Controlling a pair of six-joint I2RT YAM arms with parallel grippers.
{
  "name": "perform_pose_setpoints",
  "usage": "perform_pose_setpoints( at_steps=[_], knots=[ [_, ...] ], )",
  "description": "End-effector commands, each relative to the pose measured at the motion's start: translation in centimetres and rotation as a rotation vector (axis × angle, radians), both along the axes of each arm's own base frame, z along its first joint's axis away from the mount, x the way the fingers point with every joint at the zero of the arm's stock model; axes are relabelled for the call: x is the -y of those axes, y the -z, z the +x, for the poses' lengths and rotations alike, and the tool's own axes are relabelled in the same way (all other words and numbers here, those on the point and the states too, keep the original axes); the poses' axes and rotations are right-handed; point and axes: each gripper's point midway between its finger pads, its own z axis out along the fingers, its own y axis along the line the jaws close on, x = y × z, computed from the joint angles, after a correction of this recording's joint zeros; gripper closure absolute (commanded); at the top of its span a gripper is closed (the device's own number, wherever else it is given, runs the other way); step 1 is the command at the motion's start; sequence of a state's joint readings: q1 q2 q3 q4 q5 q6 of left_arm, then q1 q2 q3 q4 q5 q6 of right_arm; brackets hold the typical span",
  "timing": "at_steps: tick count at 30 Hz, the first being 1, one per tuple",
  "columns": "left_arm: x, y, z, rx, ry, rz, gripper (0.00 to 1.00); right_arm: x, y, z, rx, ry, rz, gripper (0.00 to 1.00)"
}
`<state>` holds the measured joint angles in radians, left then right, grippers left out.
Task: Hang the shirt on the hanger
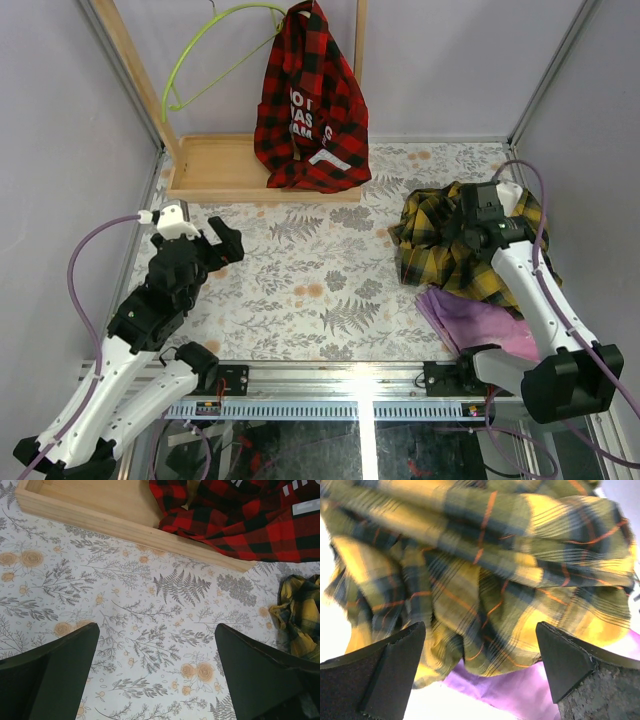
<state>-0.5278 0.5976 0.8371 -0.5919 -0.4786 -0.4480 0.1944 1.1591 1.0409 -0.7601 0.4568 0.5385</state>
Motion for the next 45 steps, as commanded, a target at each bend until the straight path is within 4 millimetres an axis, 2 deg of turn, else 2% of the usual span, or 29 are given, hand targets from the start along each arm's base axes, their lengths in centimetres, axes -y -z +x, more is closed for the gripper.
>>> perform_pose_setpoints(
  at_steps=[1, 8, 12, 16, 23, 25, 27, 31, 32, 33, 36, 39, 42, 45],
  knots=[
    [0.8, 0.3, 0.1, -0.005, 0.04, 0.002, 0.0, 4.4, -2.3, 1.0, 0.172, 0.293, -0.098, 0.01],
    [1.5, 0.5, 0.2, -0.021, 0.08, 0.003, 0.0, 6.4, -3.3, 3.0, 0.27, 0.425, -0.172, 0.01],
    [1.6, 0.4, 0.2, -0.011, 0.082, 0.0, 0.0, 8.0, -3.1, 4.2, 0.192, 0.401, -0.283, 0.01],
    [1.8, 0.5, 0.2, -0.019, 0.095, 0.006, 0.0, 9.0, -0.1, 4.9, 0.046, 0.367, -0.253, 0.01],
    [2.2, 0.7, 0.3, -0.026, 0.111, 0.004, 0.0, 7.7, 7.4, 7.5, -0.168, 0.18, -0.002, 0.01],
    [2.3, 0.7, 0.4, -0.027, 0.114, 0.004, 0.0, 7.0, 8.8, 7.5, -0.201, 0.156, 0.079, 0.13],
    [2.3, 0.8, 0.3, -0.027, 0.117, 0.006, 0.0, 6.4, 10.8, 7.2, -0.223, 0.152, 0.156, 0.32],
    [2.4, 0.8, 0.3, -0.029, 0.126, 0.007, 0.0, 5.9, 12.0, 6.5, -0.212, 0.163, 0.228, 0.71],
    [2.5, 0.8, 0.3, -0.029, 0.128, 0.006, 0.0, 6.0, 11.1, 6.5, -0.181, 0.168, 0.229, 0.91],
    [2.5, 0.8, 0.3, -0.029, 0.129, 0.006, 0.0, 6.1, 10.4, 6.6, -0.161, 0.175, 0.225, 0.99],
    [2.5, 0.7, 0.4, -0.027, 0.125, 0.007, 0.0, 6.8, 7.0, 6.8, -0.074, 0.191, 0.188, 1.0],
    [2.3, 0.8, 0.5, -0.027, 0.115, 0.009, 0.0, 6.5, 2.2, 7.4, 0.037, 0.145, 0.182, 1.0],
    [2.0, 1.1, 0.6, -0.038, 0.094, 0.018, 0.0, 4.6, -3.1, 7.5, 0.113, 0.055, 0.197, 1.0],
    [2.0, 1.3, 0.8, -0.045, 0.088, 0.025, 0.0, 1.0, -8.1, 7.2, 0.183, -0.064, 0.133, 1.0]
  ],
)
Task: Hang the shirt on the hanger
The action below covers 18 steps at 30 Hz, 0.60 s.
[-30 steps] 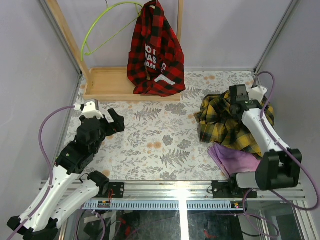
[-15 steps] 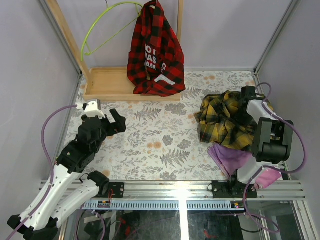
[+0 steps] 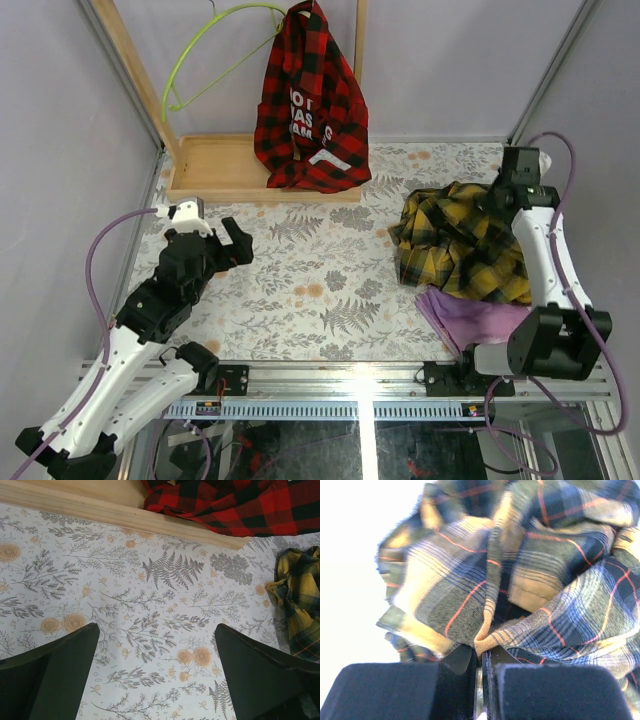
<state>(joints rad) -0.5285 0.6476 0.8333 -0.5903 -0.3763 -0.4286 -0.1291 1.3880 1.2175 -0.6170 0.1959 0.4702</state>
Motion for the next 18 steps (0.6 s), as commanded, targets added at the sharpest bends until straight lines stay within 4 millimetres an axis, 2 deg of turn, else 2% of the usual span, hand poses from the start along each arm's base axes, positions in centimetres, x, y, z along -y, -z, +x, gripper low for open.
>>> perform_pose_setpoints(
  at_steps=[1, 6, 7, 9, 13, 16, 18],
  knots=[
    [-0.1, -0.1, 0.7, 0.017, -0.014, 0.018, 0.0, -6.2, -9.0, -0.2, 0.163, -0.203, -0.072, 1.0],
    [-0.8, 0.2, 1.1, 0.002, -0.061, 0.047, 0.0, -14.9, -16.6, -1.7, 0.357, -0.412, -0.01, 1.0],
    [-0.8, 0.1, 1.1, 0.003, -0.063, 0.046, 0.0, -17.2, -18.0, -2.5, 0.4, -0.477, 0.012, 1.0],
    [-0.9, 0.0, 1.0, 0.008, -0.066, 0.04, 0.0, -20.3, -20.3, -3.8, 0.473, -0.571, 0.062, 1.0],
    [-1.2, -0.3, 0.9, 0.024, -0.078, 0.033, 0.0, -26.8, -22.6, -7.3, 0.577, -0.778, 0.166, 1.0],
    [-1.7, -0.9, 0.7, 0.044, -0.105, 0.019, 0.0, -32.2, -22.9, -11.0, 0.611, -0.95, 0.2, 1.0],
    [-2.0, -1.3, 0.6, 0.058, -0.123, 0.001, 0.0, -35.7, -22.3, -13.9, 0.619, -1.063, 0.207, 1.0]
  ],
)
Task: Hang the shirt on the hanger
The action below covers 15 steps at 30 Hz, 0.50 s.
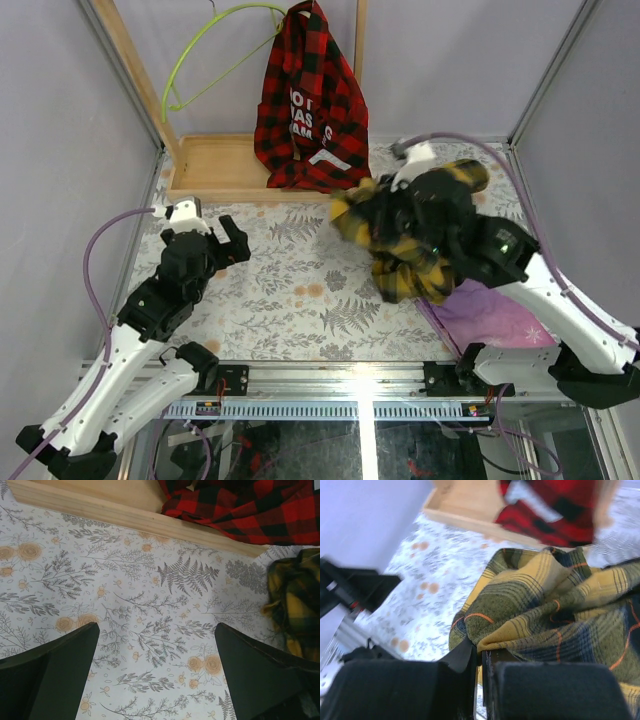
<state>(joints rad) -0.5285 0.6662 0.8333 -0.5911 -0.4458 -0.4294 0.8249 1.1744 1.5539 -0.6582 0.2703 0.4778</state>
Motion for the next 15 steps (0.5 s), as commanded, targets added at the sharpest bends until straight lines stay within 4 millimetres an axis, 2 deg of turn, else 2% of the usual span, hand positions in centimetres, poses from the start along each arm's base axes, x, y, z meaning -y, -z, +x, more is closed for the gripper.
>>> perform_pose_setpoints(
  at_steps=[1, 4, 6, 7, 10, 12, 15],
  knots=[
    [-1.1, -1.8, 0.0, 0.071, -0.068, -0.04, 0.0, -8.2, -1.5, -5.7, 0.102, -0.254, 0.05, 1.0],
    [-1.6, -2.1, -0.3, 0.09, -0.09, -0.057, 0.0, -12.0, 0.6, -8.3, 0.086, -0.371, 0.033, 0.97],
    [-2.0, -2.1, -0.4, 0.092, -0.112, -0.059, 0.0, -13.1, 2.7, -8.3, 0.059, -0.38, 0.005, 0.84],
    [-2.1, -2.2, -0.5, 0.094, -0.119, -0.058, 0.0, -12.9, 3.8, -7.8, 0.055, -0.349, -0.019, 0.71],
    [-2.2, -2.4, -0.5, 0.092, -0.123, -0.056, 0.0, -11.1, 6.0, -6.4, 0.064, -0.245, -0.091, 0.24],
    [-2.1, -2.5, -0.4, 0.089, -0.121, -0.057, 0.0, -9.0, 6.6, -5.5, 0.071, -0.159, -0.152, 0.12],
    [-1.7, -2.4, -0.2, 0.076, -0.107, -0.058, 0.0, -5.7, 6.9, -4.5, 0.072, -0.039, -0.245, 0.09]
  ],
)
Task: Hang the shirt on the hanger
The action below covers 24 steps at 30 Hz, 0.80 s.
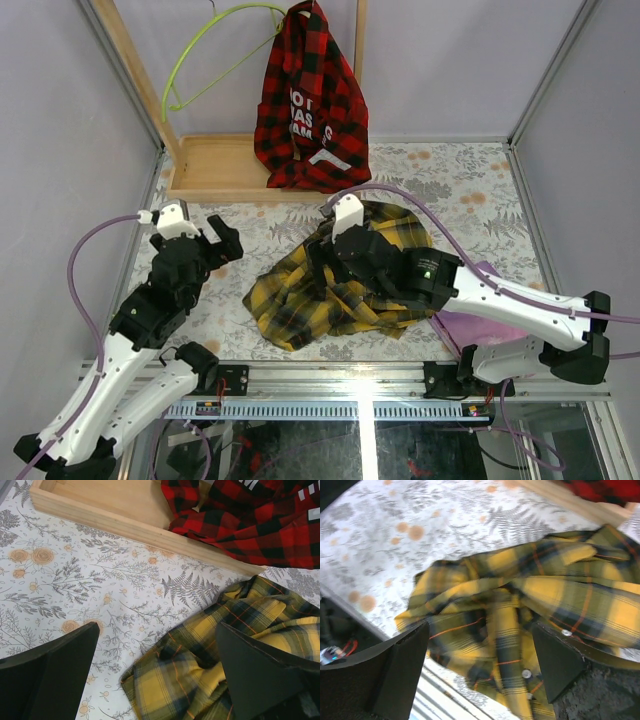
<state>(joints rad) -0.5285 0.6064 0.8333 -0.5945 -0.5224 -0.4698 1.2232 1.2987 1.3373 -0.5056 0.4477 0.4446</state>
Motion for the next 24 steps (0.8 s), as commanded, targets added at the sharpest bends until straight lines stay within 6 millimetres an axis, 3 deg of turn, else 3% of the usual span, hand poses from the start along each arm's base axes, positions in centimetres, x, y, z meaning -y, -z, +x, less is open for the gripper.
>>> perform_pose_setpoints(
  at_steps=[1, 4, 9, 17, 19, 24],
  knots=[
    [0.1, -0.8, 0.4, 0.008, -0.016, -0.02, 0.0, 5.5, -2.8, 2.6, 0.103, 0.243, -0.031, 0.08],
    [1.0, -0.7, 0.8, -0.008, 0.012, -0.037, 0.0, 8.9, -1.4, 3.3, 0.065, 0.353, -0.084, 0.08],
    [4.0, -0.8, 1.4, -0.029, 0.144, -0.061, 0.0, 13.5, 2.7, 3.5, -0.087, 0.469, -0.089, 0.08],
    [5.6, 0.9, 2.0, -0.088, 0.197, -0.068, 0.0, 23.0, 7.9, 0.8, -0.228, 0.784, -0.126, 0.08],
    [6.0, 1.3, 2.1, -0.093, 0.214, -0.072, 0.0, 24.0, 9.1, -0.3, -0.255, 0.817, -0.109, 0.08],
    [7.4, 2.3, 2.6, -0.128, 0.256, -0.081, 0.0, 22.9, 12.1, -2.0, -0.359, 0.781, -0.033, 0.08]
  ],
)
